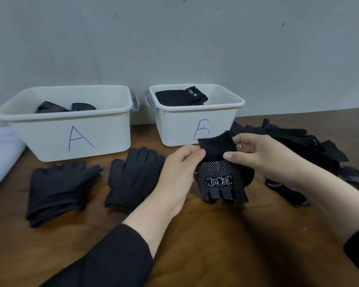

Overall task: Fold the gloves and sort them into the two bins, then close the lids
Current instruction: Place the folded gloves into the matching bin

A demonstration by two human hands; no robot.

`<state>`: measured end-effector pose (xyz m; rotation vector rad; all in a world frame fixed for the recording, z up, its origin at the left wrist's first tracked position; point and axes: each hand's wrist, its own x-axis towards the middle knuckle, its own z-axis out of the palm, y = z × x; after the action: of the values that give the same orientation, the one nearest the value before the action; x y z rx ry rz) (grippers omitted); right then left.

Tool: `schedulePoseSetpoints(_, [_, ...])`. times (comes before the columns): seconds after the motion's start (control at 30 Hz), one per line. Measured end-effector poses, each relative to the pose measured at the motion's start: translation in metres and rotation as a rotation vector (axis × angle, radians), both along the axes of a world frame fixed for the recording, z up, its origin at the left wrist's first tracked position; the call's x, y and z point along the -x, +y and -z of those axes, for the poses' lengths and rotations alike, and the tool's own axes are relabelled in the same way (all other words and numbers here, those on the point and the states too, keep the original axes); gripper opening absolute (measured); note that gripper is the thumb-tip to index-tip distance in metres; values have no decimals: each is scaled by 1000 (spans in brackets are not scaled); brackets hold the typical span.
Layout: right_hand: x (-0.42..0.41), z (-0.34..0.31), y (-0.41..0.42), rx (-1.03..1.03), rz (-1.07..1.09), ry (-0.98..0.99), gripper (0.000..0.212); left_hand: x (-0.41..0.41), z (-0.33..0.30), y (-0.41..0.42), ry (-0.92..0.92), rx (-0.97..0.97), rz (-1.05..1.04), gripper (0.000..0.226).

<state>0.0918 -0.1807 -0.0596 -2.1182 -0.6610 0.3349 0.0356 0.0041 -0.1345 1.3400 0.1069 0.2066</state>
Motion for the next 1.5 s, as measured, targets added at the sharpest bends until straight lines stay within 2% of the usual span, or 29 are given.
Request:
schedulePoseSetpoints(0.17, [-9,-9,23,37,26,-97,12,6,-27,15,-73,-335,-121,13])
schedulePoseSetpoints(0.23, [-15,-16,34,24,91,-268,4,3,-44,23,-159,-450,-201,11])
schedulePoseSetpoints(0.3, [-17,-22,41,-34,162,-440,7,1,-61,29,-265,-554,-258,10])
schedulePoseSetpoints(0.37, [-11,-22,41,-93,183,-536,9,6,-70,34,-337,-632,-249,8])
schedulePoseSetpoints(0.43, [2,-8,34,-52,165,-552,7,19,-62,42,-372,-808,-182,12])
schedulePoseSetpoints(0.47, [7,6,27,4,128,-548,12,29,-51,46,-381,-952,-129,14])
schedulePoseSetpoints(0.53, [20,44,10,215,-41,-455,38,49,-21,53,-346,-1211,24,23])
schedulePoseSetpoints(0.6, [35,83,-5,446,-259,-321,68,66,7,53,-206,-1340,170,32])
schedulePoseSetpoints(0.63, [41,95,-9,471,-292,-319,77,70,15,52,-149,-1376,215,37])
schedulePoseSetpoints(0.67, [45,103,-12,441,-264,-337,78,72,21,50,-110,-1402,240,40])
schedulePoseSetpoints(0.8, [45,111,-6,259,-38,-370,61,67,28,51,-79,-1447,220,41])
schedulePoseSetpoints(0.9, [43,119,4,218,54,-483,42,70,29,52,-89,-1490,245,41])
schedulePoseSetpoints(1.03, [40,104,31,122,55,-661,18,72,22,59,-168,-1452,76,32])
schedulePoseSetpoints(1.1, [41,89,51,67,30,-588,15,74,16,71,-194,-1451,-62,20])
schedulePoseSetpoints(1.17, [41,85,70,90,2,-472,17,79,12,90,-173,-1461,-142,22])
schedulePoseSetpoints(1.27, [44,96,83,212,-69,-452,21,89,14,125,-52,-1501,-1,27])
schedulePoseSetpoints(1.37, [43,100,82,219,-85,-460,21,94,17,143,80,-1459,165,26])
schedulePoseSetpoints(1.5, [44,98,76,169,-52,-400,18,90,15,140,77,-1422,146,10])
